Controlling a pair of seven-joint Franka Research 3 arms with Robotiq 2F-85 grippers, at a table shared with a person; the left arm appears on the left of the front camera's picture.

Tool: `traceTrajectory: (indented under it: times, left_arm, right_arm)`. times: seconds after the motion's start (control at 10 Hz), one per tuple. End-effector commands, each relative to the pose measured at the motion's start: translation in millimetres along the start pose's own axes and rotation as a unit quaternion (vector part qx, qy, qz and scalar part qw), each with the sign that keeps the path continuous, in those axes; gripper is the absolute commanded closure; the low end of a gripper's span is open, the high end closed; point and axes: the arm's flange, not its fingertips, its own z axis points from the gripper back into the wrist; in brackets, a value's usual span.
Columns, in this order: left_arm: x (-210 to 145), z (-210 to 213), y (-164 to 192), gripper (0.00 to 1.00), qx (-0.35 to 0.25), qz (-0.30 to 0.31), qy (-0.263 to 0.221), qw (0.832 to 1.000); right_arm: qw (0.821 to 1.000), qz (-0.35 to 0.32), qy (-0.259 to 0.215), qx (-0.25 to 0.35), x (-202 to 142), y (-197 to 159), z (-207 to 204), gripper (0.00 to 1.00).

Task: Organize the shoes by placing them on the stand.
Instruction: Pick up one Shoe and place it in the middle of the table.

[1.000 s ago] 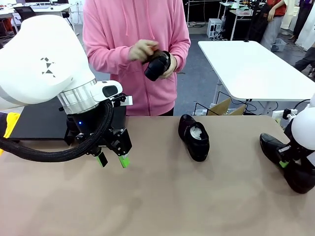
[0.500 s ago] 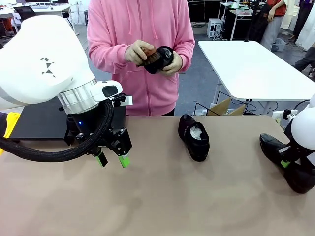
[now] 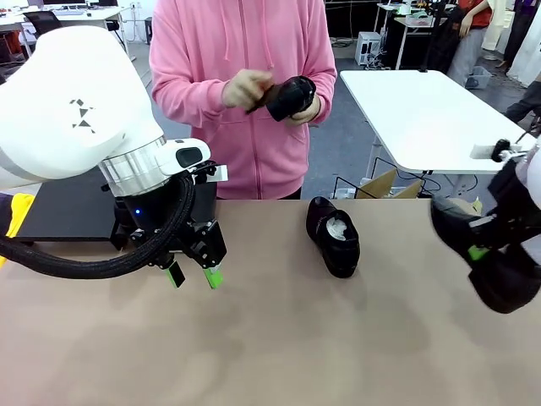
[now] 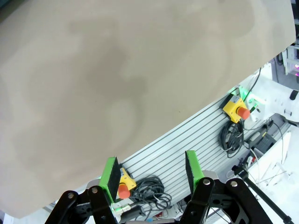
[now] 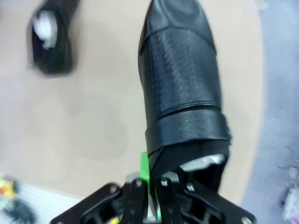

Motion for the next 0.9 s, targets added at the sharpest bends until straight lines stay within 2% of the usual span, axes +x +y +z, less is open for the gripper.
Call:
traceTrajectory:
  times: [0.0, 0.2, 0.3, 0.6, 0.7, 0.8]
  left_arm:
    - [-2.7, -1.2, 1.4, 0.27, -0.012, -0.001, -0.007, 1.000]
    - [-2.7, -1.2, 1.4, 0.27, -0.012, -0.001, -0.007, 1.000]
    - [-2.7, -1.2, 1.4, 0.27, -0.012, -0.001, -0.007, 1.000]
    - [-2.7, -1.2, 1.4, 0.27, -0.012, -0.001, -0.007, 1.000]
    - [-2.7, -1.2, 1.4, 0.27, -0.012, -0.001, -0.007, 1.000]
    - [-2.7, -1.2, 1.4, 0.27, -0.012, -0.001, -0.007, 1.000]
  right_arm:
    - [0.999, 0.016, 0.017, 0.044, -81.9, 49.8, -41.6, 1.00]
    - [0.997, 0.041, 0.044, 0.056, -101.5, 81.6, -61.1, 1.00]
    - [0.998, 0.031, 0.027, 0.039, -23.0, 69.0, 1.4, 1.00]
    - [0.998, 0.031, 0.027, 0.039, -23.0, 69.0, 1.4, 1.00]
    - [0.998, 0.030, 0.039, 0.045, -26.4, 80.0, -5.6, 1.00]
    - [0.999, -0.012, 0.035, 0.034, -34.1, 72.6, -14.3, 1.00]
